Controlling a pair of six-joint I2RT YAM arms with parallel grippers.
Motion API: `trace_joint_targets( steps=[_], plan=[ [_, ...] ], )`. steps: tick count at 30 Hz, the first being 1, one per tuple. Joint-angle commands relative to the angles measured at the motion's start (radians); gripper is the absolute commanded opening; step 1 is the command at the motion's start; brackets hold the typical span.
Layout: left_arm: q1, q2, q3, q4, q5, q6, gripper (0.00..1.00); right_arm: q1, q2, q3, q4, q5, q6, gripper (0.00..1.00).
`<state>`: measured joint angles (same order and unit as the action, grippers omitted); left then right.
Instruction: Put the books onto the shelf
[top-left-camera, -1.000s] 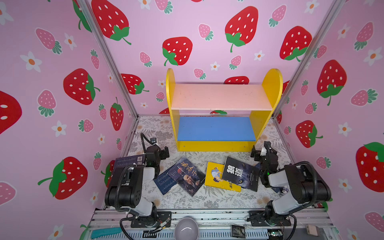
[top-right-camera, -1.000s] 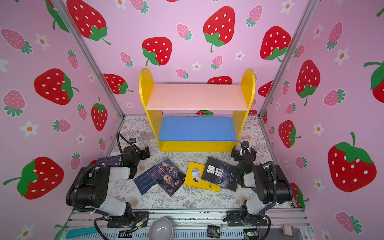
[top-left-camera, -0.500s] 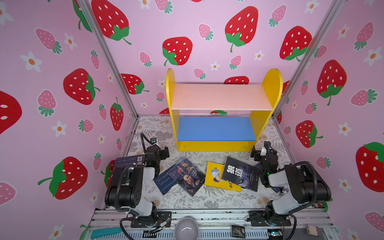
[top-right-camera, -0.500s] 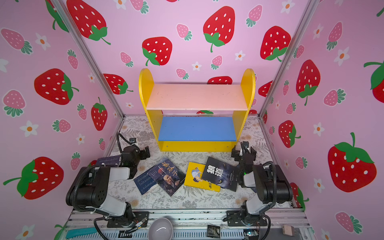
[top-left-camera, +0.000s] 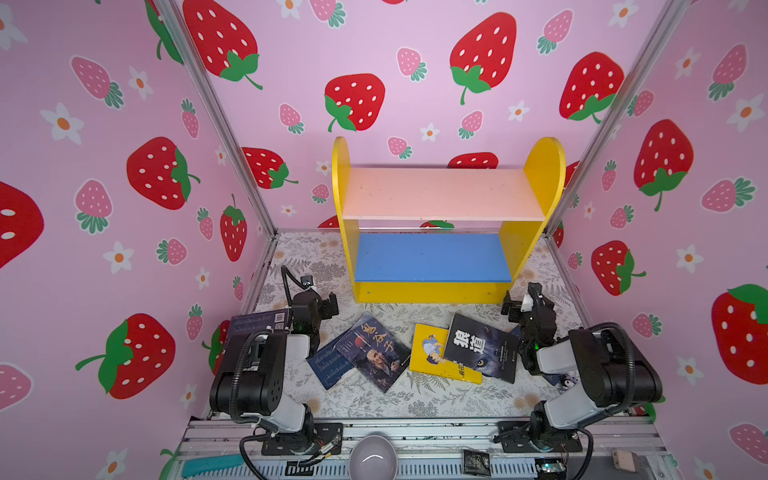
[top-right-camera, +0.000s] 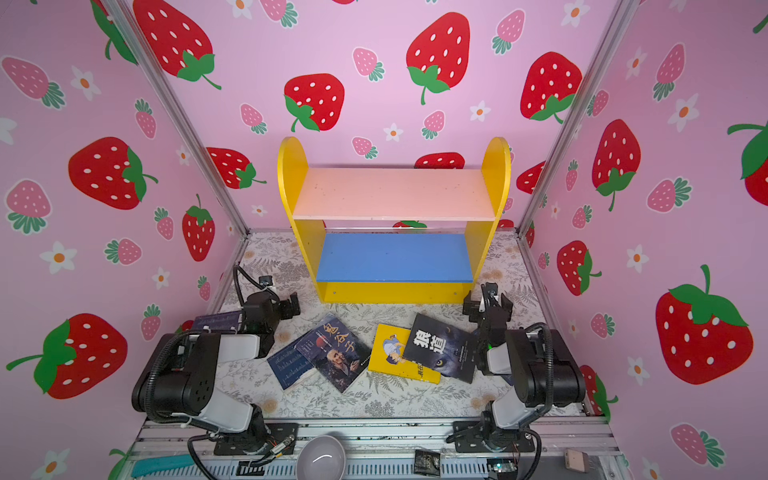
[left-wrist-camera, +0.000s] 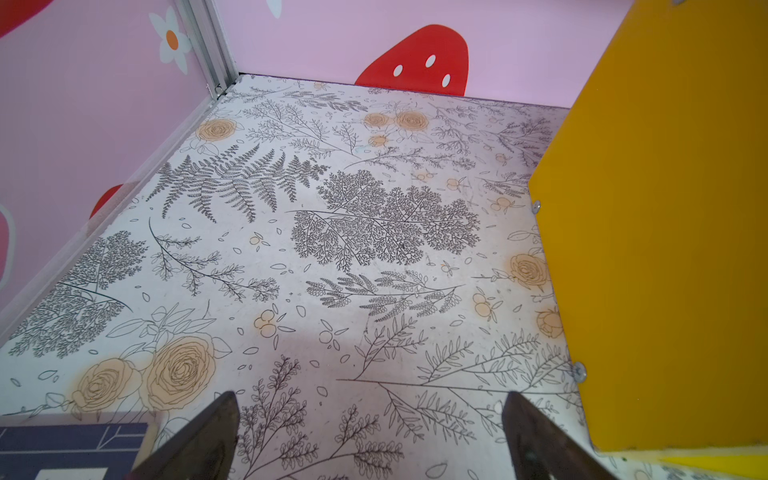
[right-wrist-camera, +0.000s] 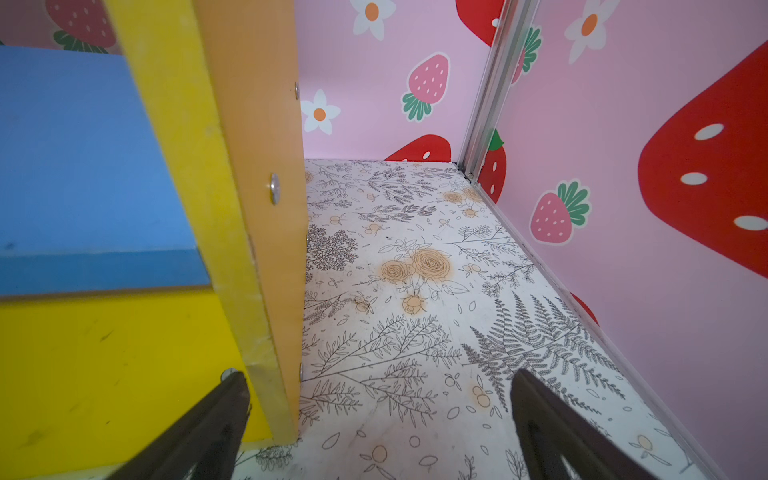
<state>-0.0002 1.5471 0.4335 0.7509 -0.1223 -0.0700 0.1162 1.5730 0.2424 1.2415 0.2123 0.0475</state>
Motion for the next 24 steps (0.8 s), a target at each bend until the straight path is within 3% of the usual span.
trace_joint_targets(
  steps=[1, 3, 7, 10, 12, 14, 19, 24],
  plan=[
    [-0.002, 0.001, 0.017, 0.021, 0.007, 0.019, 0.99, 0.006, -0.002, 0.014, 0.028, 0.003, -0.018, 1.00],
    [-0.002, -0.006, 0.018, 0.022, 0.003, 0.015, 0.99, 0.007, -0.027, 0.026, 0.003, -0.013, -0.021, 1.00],
    [-0.009, -0.133, 0.142, -0.303, -0.022, 0.009, 0.99, 0.012, -0.202, 0.191, -0.447, -0.003, 0.031, 1.00],
    [-0.017, -0.246, 0.271, -0.615, -0.020, -0.153, 0.99, 0.027, -0.324, 0.267, -0.649, -0.095, 0.094, 1.00],
    [-0.033, -0.300, 0.326, -0.758, 0.045, -0.278, 0.99, 0.053, -0.394, 0.281, -0.709, -0.192, 0.166, 1.00],
    [-0.088, -0.360, 0.318, -0.804, 0.091, -0.382, 0.99, 0.109, -0.451, 0.280, -0.740, -0.278, 0.223, 1.00],
    [-0.295, -0.495, 0.236, -0.852, 0.111, -0.611, 0.99, 0.333, -0.524, 0.267, -0.809, -0.348, 0.378, 1.00],
    [-0.509, -0.594, 0.128, -0.876, 0.089, -0.884, 0.99, 0.528, -0.551, 0.225, -0.772, -0.342, 0.592, 1.00]
  ],
)
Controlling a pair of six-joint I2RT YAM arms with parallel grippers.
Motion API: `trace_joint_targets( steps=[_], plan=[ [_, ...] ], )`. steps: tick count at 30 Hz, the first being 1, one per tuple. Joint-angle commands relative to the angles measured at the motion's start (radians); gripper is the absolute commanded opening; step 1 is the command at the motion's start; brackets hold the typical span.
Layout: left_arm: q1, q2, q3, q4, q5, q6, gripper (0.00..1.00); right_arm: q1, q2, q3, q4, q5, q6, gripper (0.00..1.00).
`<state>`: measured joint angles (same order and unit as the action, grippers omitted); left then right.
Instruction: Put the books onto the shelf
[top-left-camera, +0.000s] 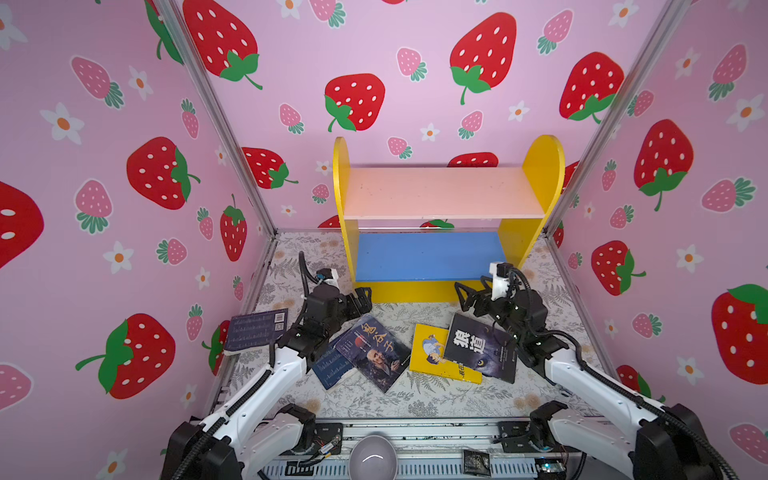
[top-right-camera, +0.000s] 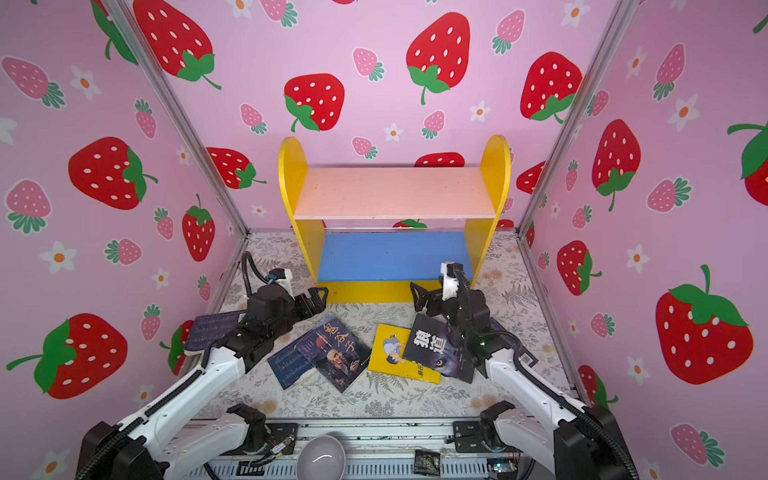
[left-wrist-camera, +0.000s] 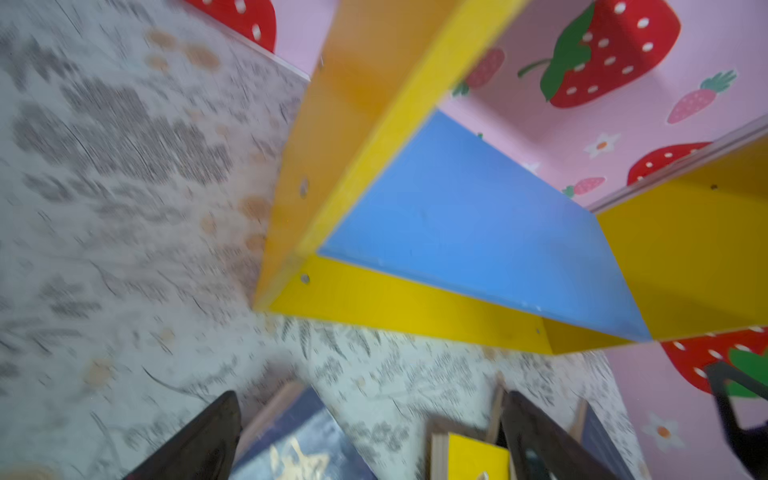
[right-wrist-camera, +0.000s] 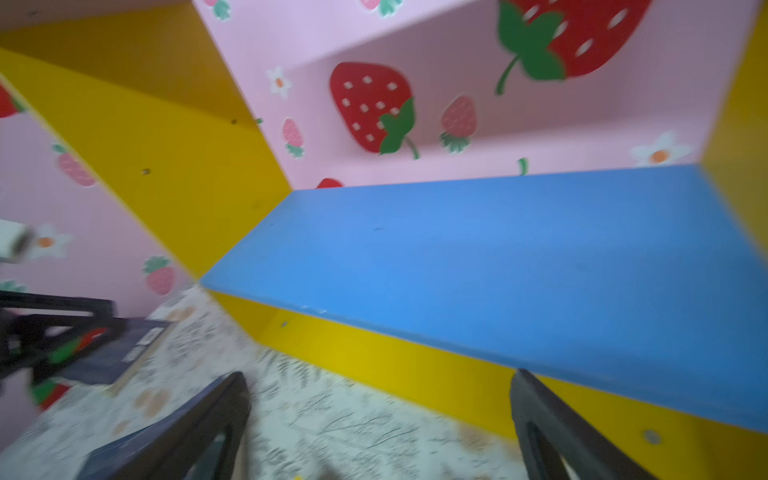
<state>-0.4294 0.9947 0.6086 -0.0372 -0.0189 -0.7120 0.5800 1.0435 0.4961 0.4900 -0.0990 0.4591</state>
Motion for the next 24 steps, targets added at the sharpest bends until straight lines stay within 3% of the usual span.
trace_joint_targets(
  steps=[1, 3, 5, 8, 11, 14, 17, 20, 24],
  plan=[
    [-0.127, -0.066, -0.072, -0.086, -0.037, -0.293, 0.99, 0.101, -0.023, -0.035, -0.011, -0.019, 0.219, 1.00],
    [-0.215, -0.111, -0.118, -0.068, -0.079, -0.362, 0.99, 0.166, -0.020, -0.046, 0.015, -0.011, 0.256, 1.00],
    [-0.247, -0.154, -0.167, -0.010, -0.093, -0.386, 0.99, 0.184, -0.009, -0.058, 0.079, -0.044, 0.247, 1.00],
    [-0.225, -0.203, -0.213, -0.069, -0.131, -0.503, 0.99, 0.181, 0.033, -0.020, 0.021, -0.059, 0.268, 1.00],
    [-0.166, -0.231, -0.249, 0.010, -0.072, -0.428, 0.99, 0.154, 0.080, 0.025, -0.005, -0.065, 0.211, 1.00],
    [-0.163, -0.237, -0.159, -0.230, -0.183, -0.365, 1.00, 0.151, 0.154, 0.106, -0.102, 0.049, 0.136, 1.00],
    [-0.163, -0.217, -0.071, -0.446, -0.203, -0.333, 1.00, 0.156, 0.212, 0.142, -0.082, 0.010, 0.095, 1.00],
    [-0.163, -0.211, -0.073, -0.530, -0.138, -0.371, 0.94, 0.188, 0.289, 0.193, -0.076, -0.031, 0.044, 1.00],
    [-0.169, -0.255, -0.180, -0.436, -0.027, -0.447, 0.91, 0.261, 0.423, 0.251, -0.065, -0.046, -0.003, 1.00]
  ],
)
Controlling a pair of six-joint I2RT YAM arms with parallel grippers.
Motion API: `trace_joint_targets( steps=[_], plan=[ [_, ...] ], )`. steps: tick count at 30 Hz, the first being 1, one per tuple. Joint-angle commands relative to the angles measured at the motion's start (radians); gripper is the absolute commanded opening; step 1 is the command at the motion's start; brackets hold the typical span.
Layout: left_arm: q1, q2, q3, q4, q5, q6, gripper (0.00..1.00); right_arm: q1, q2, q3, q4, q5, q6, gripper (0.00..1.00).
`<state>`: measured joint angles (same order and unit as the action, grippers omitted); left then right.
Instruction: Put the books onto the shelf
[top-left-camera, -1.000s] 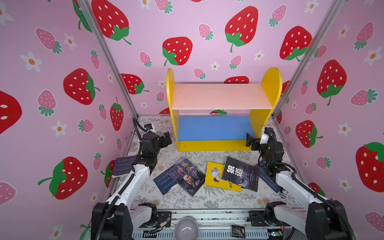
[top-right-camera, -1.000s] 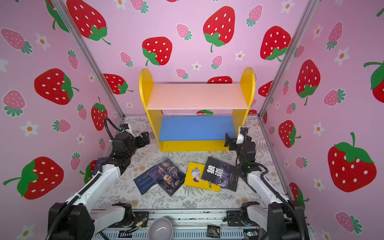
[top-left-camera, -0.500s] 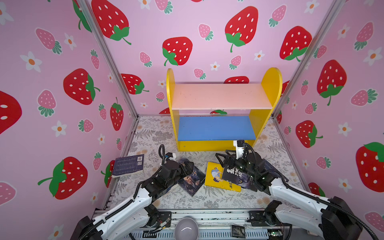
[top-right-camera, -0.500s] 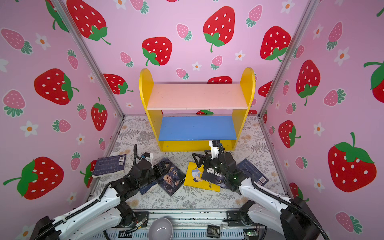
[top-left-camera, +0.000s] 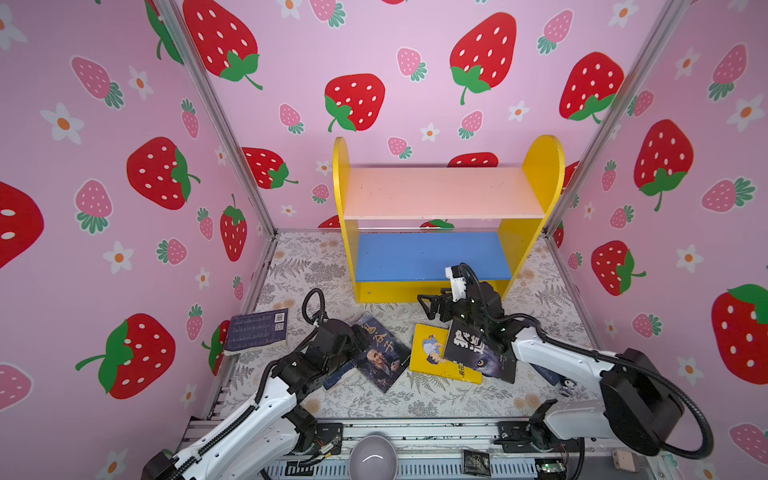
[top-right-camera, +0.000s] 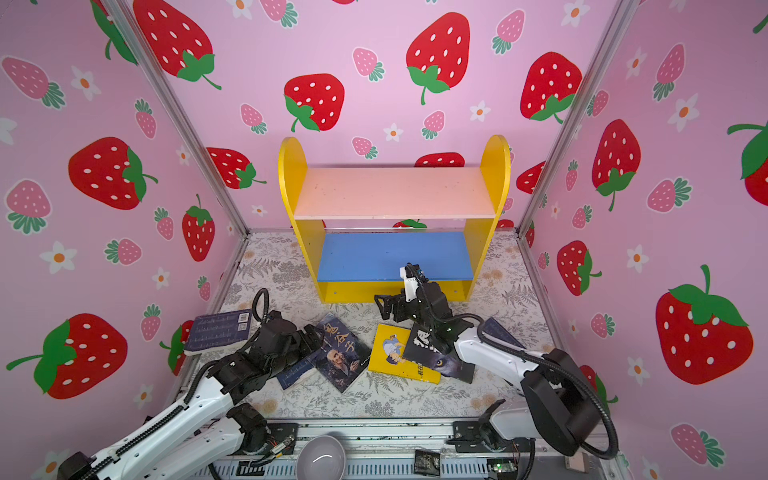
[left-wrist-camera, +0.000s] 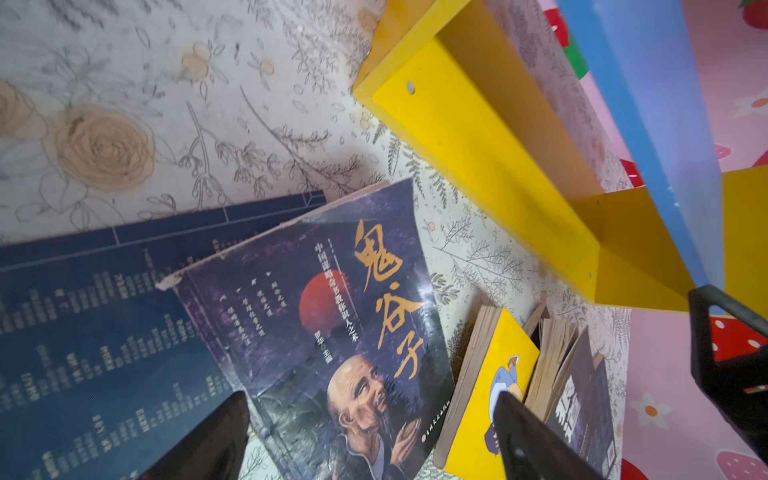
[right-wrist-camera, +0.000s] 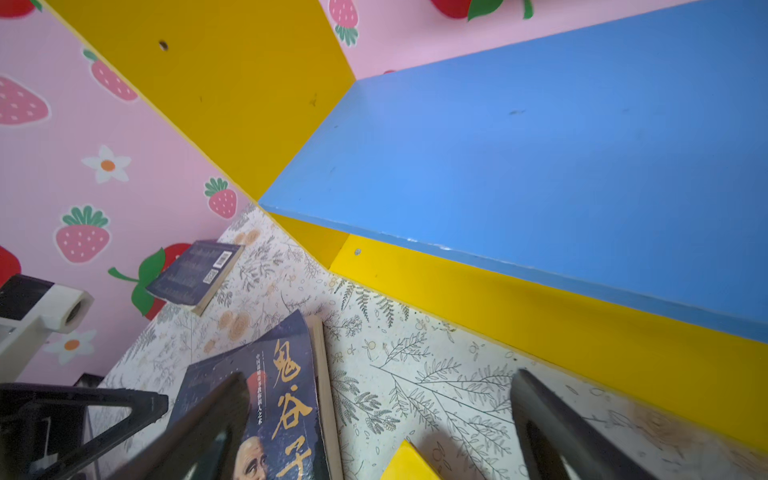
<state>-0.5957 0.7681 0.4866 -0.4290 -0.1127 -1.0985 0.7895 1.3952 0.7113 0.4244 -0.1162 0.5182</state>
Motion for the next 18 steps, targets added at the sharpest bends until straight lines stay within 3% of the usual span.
trace_joint_targets(
  steps=[1, 10, 18],
  plan=[
    [-0.002, -0.042, -0.091, -0.009, 0.085, -0.087, 0.91, 0.072, 0.101, 0.043, 0.022, -0.040, -0.066, 1.00],
    [-0.022, -0.077, -0.259, 0.215, 0.166, -0.205, 0.90, 0.165, 0.306, 0.113, 0.076, -0.085, -0.100, 0.91],
    [-0.042, 0.083, -0.271, 0.389, 0.193, -0.210, 0.86, 0.176, 0.449, 0.173, 0.074, -0.202, -0.119, 0.57]
  ],
)
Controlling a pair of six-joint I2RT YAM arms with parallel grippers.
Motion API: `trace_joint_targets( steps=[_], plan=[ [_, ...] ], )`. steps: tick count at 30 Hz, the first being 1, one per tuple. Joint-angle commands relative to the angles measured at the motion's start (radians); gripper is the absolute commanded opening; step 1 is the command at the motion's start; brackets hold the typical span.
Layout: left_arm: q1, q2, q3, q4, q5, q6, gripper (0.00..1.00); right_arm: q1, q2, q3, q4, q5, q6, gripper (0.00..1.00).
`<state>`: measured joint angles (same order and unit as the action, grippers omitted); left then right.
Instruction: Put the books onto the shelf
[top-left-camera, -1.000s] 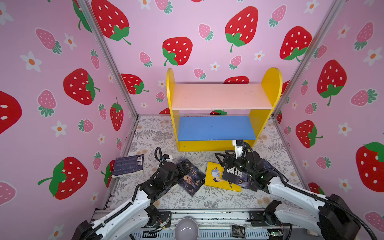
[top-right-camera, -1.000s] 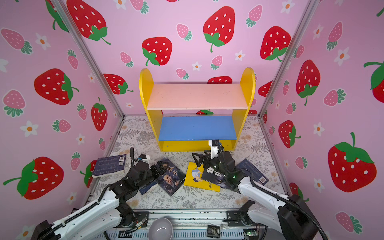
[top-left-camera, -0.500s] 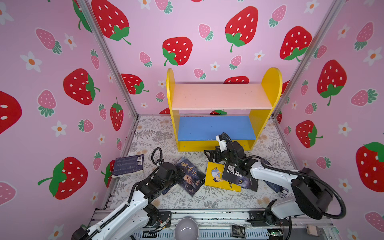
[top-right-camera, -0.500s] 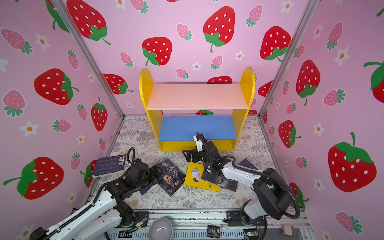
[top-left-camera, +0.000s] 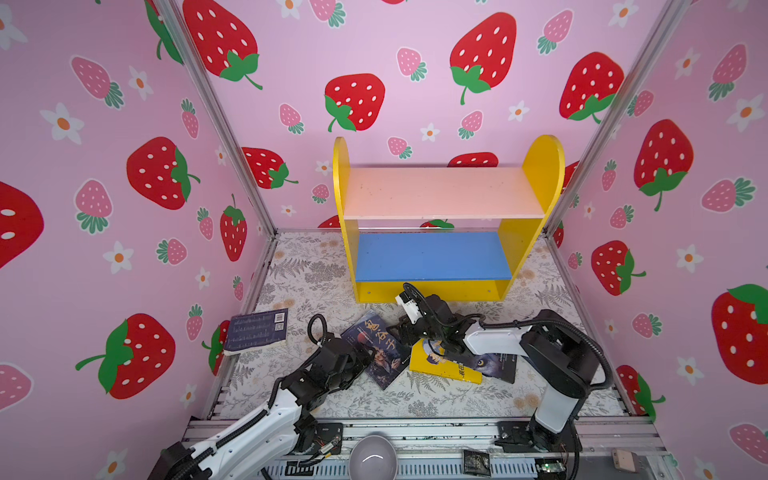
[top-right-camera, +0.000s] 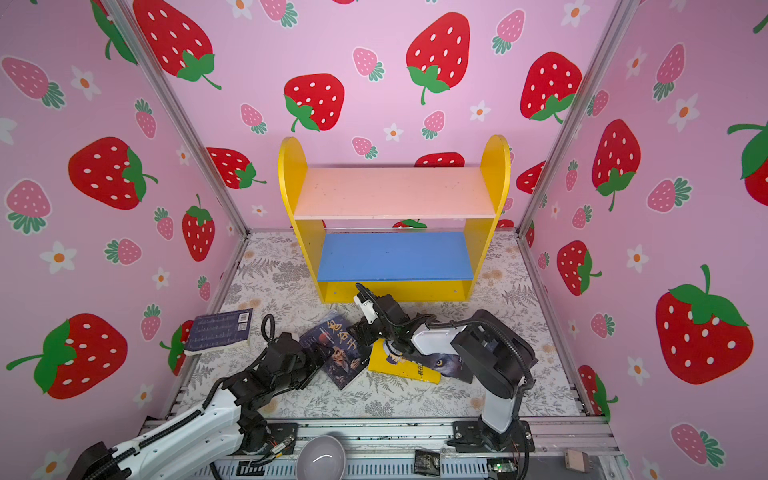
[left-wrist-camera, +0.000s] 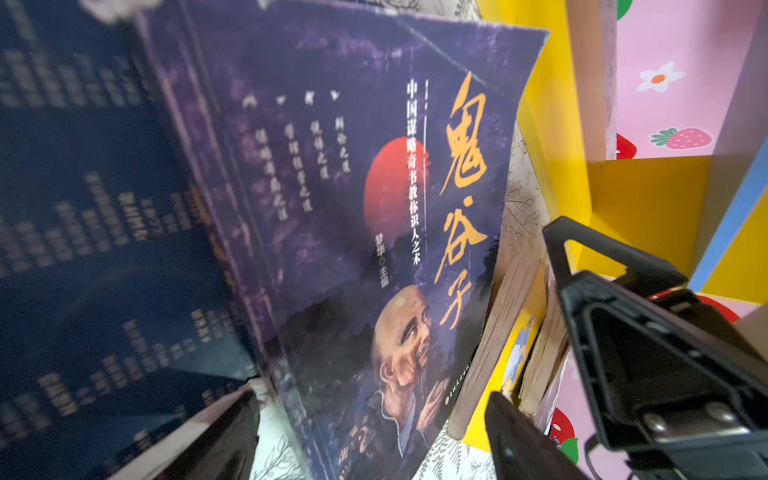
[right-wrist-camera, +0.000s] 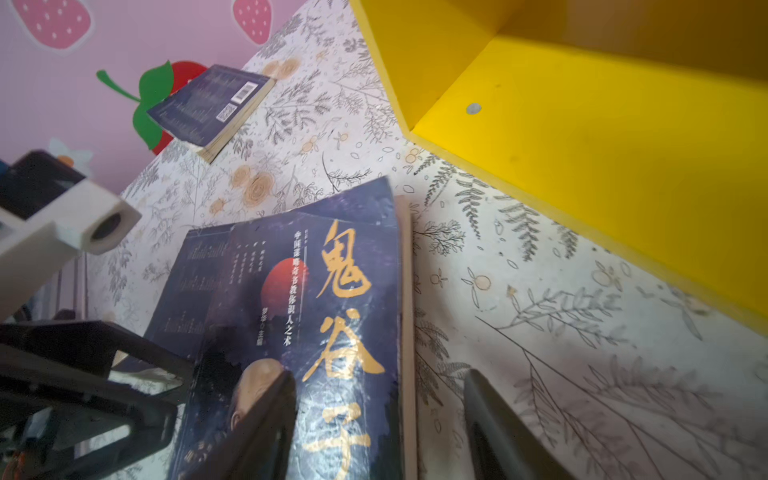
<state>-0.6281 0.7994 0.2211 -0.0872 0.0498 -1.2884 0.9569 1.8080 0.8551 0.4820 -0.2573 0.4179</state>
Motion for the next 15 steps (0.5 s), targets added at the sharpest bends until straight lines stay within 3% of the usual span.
trace_joint_targets(
  steps=[1, 7, 15],
  plan=[
    [-0.013, 0.078, 0.001, 0.055, 0.027, -0.011, 0.86, 0.009, 0.049, 0.033, 0.018, -0.070, -0.018, 0.53],
    [-0.019, 0.175, -0.014, 0.198, 0.005, 0.002, 0.82, 0.010, 0.152, 0.063, 0.030, -0.152, 0.004, 0.33],
    [-0.019, 0.168, -0.038, 0.313, -0.011, 0.004, 0.76, 0.011, 0.231, 0.095, 0.036, -0.219, 0.024, 0.29]
  ],
)
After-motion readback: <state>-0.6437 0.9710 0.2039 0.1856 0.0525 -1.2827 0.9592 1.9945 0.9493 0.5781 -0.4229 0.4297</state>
